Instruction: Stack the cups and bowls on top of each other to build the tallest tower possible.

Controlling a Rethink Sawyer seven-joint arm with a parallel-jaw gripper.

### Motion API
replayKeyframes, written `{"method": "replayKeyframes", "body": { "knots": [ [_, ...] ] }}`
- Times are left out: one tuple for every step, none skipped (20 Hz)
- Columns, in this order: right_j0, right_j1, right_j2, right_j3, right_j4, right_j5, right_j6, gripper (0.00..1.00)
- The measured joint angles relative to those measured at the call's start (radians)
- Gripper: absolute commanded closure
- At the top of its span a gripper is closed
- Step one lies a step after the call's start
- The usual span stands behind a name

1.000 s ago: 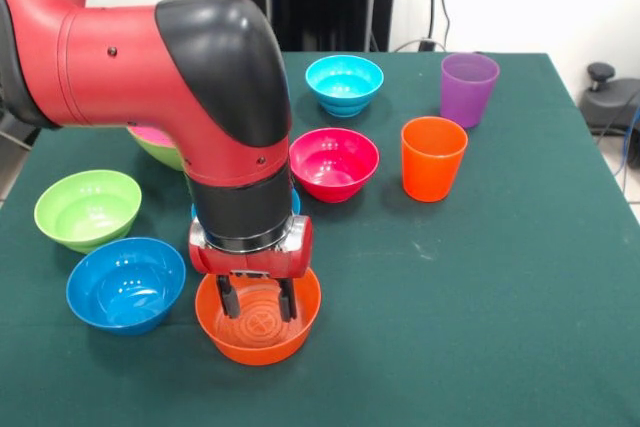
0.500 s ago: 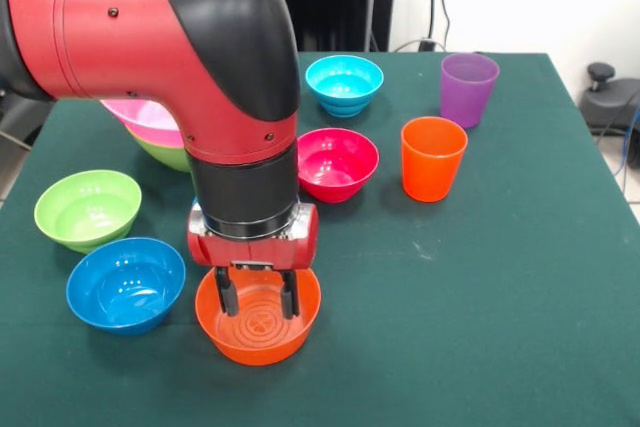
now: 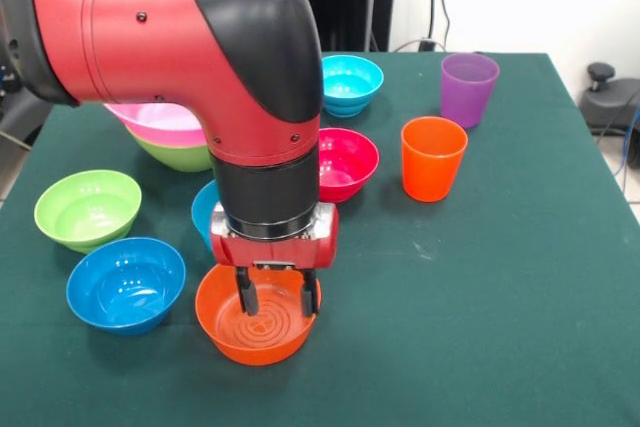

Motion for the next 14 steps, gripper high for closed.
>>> {"method": "replayKeyframes", "body": {
  "knots": [
    [0.002,0.000,0.000,0.001,0.000,0.000,0.000,0.00],
    [0.005,0.000,0.000,0.002,0.000,0.000,0.000,0.00],
    [0.005,0.000,0.000,0.003,0.000,0.000,0.000,0.00],
    [0.006,0.000,0.000,0.003,0.000,0.000,0.000,0.00],
    [0.008,0.000,0.000,0.004,0.000,0.000,0.000,0.00],
    [0.010,0.000,0.000,0.005,0.000,0.000,0.000,0.00],
    [0.011,0.000,0.000,0.006,0.000,0.000,0.000,0.00],
    [0.013,0.000,0.000,0.007,0.000,-0.001,0.000,0.00],
    [0.013,0.001,0.000,0.007,0.000,-0.002,0.000,0.00],
    [0.015,0.001,0.000,0.008,0.000,-0.006,0.000,0.00],
    [0.016,0.001,0.000,0.008,0.000,-0.008,0.000,0.00],
    [0.017,0.002,0.000,0.009,0.000,-0.010,0.000,0.00],
    [0.017,0.002,0.000,0.010,0.000,-0.011,0.000,0.00],
    [0.018,0.003,0.000,0.010,0.000,-0.011,0.000,0.00]
  ]
}}
